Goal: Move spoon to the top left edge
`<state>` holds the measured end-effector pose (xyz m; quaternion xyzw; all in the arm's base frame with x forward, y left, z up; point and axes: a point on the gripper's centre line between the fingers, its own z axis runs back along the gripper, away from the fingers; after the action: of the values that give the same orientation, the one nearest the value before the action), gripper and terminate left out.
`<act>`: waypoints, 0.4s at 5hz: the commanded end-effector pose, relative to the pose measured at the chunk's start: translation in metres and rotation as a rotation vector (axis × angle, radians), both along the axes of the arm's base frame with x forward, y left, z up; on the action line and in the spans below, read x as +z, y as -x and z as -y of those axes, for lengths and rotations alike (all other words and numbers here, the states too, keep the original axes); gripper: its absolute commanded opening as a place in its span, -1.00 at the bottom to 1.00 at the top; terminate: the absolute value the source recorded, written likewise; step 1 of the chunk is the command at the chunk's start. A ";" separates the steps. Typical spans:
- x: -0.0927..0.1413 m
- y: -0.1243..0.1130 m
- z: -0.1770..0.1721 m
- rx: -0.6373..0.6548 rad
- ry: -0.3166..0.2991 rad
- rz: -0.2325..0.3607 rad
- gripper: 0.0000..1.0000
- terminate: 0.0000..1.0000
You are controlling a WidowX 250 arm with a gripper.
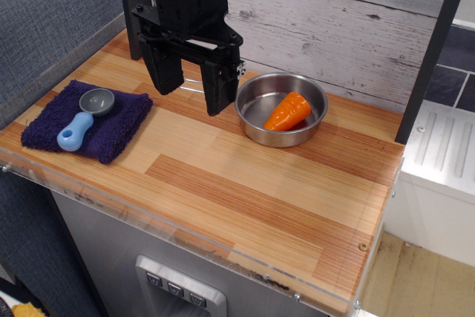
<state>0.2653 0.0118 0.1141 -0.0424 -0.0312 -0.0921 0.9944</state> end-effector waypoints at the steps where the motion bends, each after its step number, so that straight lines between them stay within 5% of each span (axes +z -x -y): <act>1: 0.000 0.000 0.000 0.000 0.000 0.000 1.00 -1.00; 2: 0.001 0.010 -0.039 0.106 -0.046 0.003 1.00 -1.00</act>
<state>0.2531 0.0552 0.1031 -0.0214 -0.0112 -0.0344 0.9991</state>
